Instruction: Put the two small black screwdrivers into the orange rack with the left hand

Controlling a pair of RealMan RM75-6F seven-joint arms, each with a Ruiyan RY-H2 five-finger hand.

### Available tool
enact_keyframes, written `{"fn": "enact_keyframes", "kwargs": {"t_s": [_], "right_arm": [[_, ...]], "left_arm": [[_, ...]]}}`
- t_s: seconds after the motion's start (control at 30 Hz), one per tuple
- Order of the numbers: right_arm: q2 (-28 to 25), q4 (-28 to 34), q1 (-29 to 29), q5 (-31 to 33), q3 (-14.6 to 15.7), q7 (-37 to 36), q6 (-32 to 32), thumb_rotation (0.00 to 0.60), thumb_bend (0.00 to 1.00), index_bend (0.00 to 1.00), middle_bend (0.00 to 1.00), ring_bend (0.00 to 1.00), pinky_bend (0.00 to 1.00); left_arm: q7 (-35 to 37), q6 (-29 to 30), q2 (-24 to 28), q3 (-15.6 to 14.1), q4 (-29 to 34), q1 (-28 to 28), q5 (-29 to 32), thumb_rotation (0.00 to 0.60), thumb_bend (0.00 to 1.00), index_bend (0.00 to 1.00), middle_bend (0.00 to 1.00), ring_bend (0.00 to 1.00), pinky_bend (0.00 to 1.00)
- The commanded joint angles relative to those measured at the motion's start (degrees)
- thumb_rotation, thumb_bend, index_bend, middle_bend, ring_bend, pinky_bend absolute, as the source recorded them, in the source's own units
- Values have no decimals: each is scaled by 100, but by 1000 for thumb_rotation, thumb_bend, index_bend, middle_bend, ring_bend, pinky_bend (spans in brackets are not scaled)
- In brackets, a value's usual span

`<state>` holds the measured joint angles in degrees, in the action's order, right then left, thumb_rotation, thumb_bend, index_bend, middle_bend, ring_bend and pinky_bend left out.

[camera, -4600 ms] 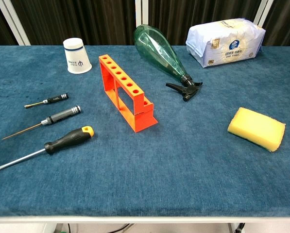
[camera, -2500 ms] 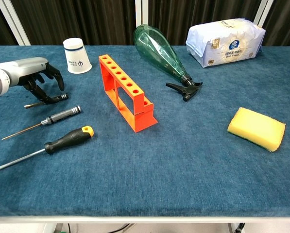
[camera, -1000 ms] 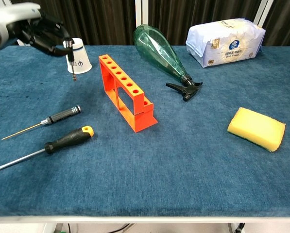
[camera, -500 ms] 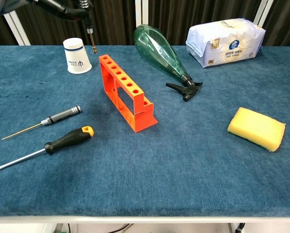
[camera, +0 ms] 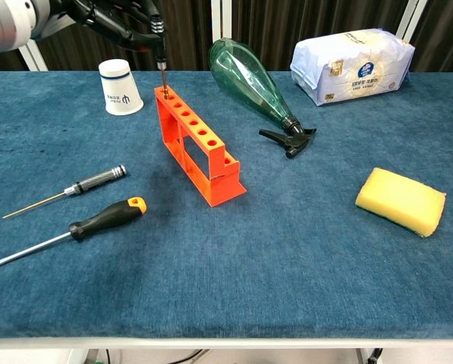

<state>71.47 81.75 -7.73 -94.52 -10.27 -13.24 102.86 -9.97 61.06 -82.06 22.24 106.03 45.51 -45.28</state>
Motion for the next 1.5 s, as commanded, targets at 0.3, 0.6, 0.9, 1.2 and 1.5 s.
{"fn": "enact_keyframes", "kwargs": {"t_s": [0.3, 0.6, 0.9, 1.2, 1.5], "right_arm": [[51, -111, -19, 59, 1, -77, -71, 600, 373, 0, 0, 0, 0], [40, -116, -24, 70, -13, -97, -68, 600, 374, 0, 0, 0, 0], [30, -108, -27, 66, -2, -88, -84, 600, 374, 0, 0, 0, 0], [20, -77, -38, 77, -8, -72, -108, 600, 374, 0, 0, 0, 0], [11, -35, -33, 43, 1, -35, -80, 600, 370, 0, 0, 0, 0]], "left_arm": [[2, -49, -160, 41, -143, 185, 291, 600, 366, 607, 300, 155, 213], [9, -71, -210, -2, -217, 251, 391, 600, 365, 608, 300, 155, 213], [15, -145, -285, -87, -363, 302, 428, 600, 365, 595, 292, 155, 212], [233, -394, -162, -182, -398, 258, 201, 594, 352, 282, 266, 143, 210], [463, -372, 32, -224, -233, 111, -81, 552, 285, 237, 235, 126, 210]]}}
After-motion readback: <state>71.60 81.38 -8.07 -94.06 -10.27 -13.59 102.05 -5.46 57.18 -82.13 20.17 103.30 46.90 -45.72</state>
